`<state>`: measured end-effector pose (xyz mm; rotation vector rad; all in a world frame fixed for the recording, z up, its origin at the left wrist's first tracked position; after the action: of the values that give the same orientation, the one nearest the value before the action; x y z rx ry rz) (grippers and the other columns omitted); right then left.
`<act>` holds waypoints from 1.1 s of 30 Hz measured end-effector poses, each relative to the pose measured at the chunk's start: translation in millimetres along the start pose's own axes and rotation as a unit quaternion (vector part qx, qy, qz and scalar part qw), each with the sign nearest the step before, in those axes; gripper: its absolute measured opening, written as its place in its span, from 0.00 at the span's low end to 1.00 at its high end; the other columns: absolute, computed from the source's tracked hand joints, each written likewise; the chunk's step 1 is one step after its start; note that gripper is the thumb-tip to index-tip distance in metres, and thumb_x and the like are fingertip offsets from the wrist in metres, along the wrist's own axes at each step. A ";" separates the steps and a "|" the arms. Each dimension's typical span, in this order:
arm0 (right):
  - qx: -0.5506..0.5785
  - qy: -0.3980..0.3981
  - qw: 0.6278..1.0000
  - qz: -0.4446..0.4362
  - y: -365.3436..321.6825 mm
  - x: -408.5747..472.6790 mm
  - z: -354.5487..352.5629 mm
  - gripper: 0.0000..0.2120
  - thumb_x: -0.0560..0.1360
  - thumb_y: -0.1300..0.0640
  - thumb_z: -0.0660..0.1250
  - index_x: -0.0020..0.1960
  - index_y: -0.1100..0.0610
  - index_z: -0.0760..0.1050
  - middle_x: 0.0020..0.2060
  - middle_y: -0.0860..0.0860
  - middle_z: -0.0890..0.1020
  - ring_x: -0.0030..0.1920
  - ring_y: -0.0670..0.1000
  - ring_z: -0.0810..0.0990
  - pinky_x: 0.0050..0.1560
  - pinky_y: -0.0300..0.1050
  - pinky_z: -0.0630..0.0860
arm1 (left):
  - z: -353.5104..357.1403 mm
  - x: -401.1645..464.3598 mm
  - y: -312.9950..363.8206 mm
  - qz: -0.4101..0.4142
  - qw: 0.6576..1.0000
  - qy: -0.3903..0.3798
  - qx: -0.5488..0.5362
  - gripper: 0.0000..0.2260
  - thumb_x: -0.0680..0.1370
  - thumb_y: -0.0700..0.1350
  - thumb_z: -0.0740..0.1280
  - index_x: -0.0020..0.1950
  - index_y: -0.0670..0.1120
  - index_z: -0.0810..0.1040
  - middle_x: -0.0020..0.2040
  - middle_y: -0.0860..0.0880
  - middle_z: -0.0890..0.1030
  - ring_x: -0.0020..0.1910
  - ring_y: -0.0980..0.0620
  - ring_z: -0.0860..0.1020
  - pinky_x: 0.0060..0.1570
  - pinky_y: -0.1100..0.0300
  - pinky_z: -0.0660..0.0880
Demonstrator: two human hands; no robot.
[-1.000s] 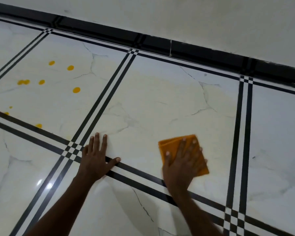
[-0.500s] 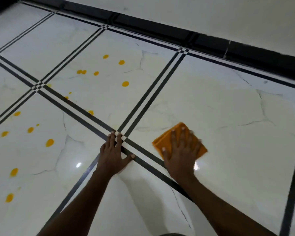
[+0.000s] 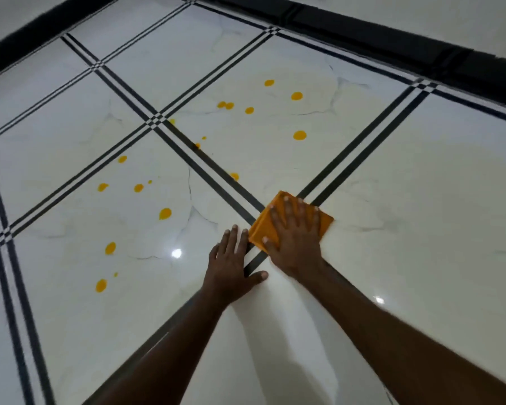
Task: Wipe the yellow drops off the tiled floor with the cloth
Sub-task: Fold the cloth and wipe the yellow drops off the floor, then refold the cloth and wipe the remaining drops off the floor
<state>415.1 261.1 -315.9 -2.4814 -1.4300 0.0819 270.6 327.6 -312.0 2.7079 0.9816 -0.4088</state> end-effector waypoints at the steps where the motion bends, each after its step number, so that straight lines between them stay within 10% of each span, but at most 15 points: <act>1: -0.009 -0.017 1.000 -0.016 -2.2 23.7 5.7 0.37 0.78 0.34 0.52 0.82 0.51 0.59 0.82 0.58 0.57 0.81 0.65 0.54 0.78 0.72 0.48 | 1.5 0.4 -4.2 0.007 1.000 -0.011 0.006 0.49 0.73 0.72 0.60 0.81 0.49 0.40 0.81 0.47 0.40 0.80 0.48 0.41 0.78 0.47 0.51; 6: 0.013 0.018 0.991 0.134 68.3 53.9 -3.8 0.36 0.78 0.35 0.55 0.81 0.52 0.62 0.81 0.60 0.60 0.80 0.66 0.57 0.78 0.72 0.50 | -5.4 1.5 -10.3 0.016 0.997 -0.077 0.015 0.49 0.73 0.66 0.66 0.81 0.47 0.41 0.82 0.46 0.40 0.80 0.46 0.42 0.77 0.47 0.53; 10: 0.009 -0.036 0.999 -0.008 5.3 -3.7 5.4 0.37 0.79 0.34 0.52 0.82 0.51 0.58 0.82 0.58 0.58 0.81 0.66 0.56 0.78 0.70 0.45 | -28.4 -5.3 -8.7 0.018 0.977 -0.209 0.041 0.40 0.76 0.59 0.68 0.81 0.46 0.54 0.80 0.42 0.55 0.78 0.43 0.58 0.74 0.47 0.63; 14: 0.100 -0.038 0.992 0.060 7.6 32.8 -28.3 0.27 0.81 0.44 0.54 0.73 0.58 0.72 0.65 0.59 0.80 0.68 0.63 0.76 0.70 0.63 0.66 | -92.5 -19.7 -31.1 0.009 0.967 -0.248 0.053 0.32 0.78 0.59 0.67 0.77 0.47 0.65 0.73 0.45 0.71 0.72 0.46 0.69 0.71 0.53 0.67; 22: 0.102 -0.106 0.988 0.054 21.0 57.7 -53.6 0.04 0.77 0.58 0.67 0.47 0.59 0.77 0.41 0.53 0.80 0.47 0.56 0.82 0.41 0.45 0.70 | -159.5 -50.0 -54.1 -0.019 0.976 -0.216 0.031 0.28 0.77 0.59 0.68 0.74 0.50 0.69 0.65 0.49 0.79 0.65 0.50 0.75 0.63 0.60 0.69; 27: 0.179 -0.165 0.970 -0.005 -16.7 71.6 -113.8 0.08 0.70 0.59 0.76 0.45 0.51 0.79 0.45 0.49 0.81 0.44 0.50 0.78 0.37 0.39 0.68 | -181.2 -53.5 -35.9 0.013 0.988 -0.134 -0.070 0.21 0.77 0.54 0.70 0.68 0.49 0.77 0.55 0.51 0.83 0.59 0.52 0.78 0.61 0.58 0.73; 33: 0.213 -0.154 0.959 -0.102 -72.4 76.3 -229.9 0.10 0.68 0.58 0.78 0.42 0.46 0.79 0.41 0.41 0.82 0.44 0.44 0.80 0.44 0.40 0.75 | -256.4 -37.4 -12.0 0.057 0.952 0.003 -0.301 0.26 0.77 0.45 0.72 0.74 0.46 0.70 0.68 0.46 0.77 0.66 0.50 0.75 0.64 0.57 0.73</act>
<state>435.7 312.8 -69.3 -2.0205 -1.5782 0.6854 281.5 393.5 -61.4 2.1916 0.7835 -0.0563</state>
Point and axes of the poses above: each hand's wrist, its own x-axis towards the middle knuckle, its own z-axis out of the palm, y = z × x, the point moved 9 cm from there along x, towards the middle knuckle
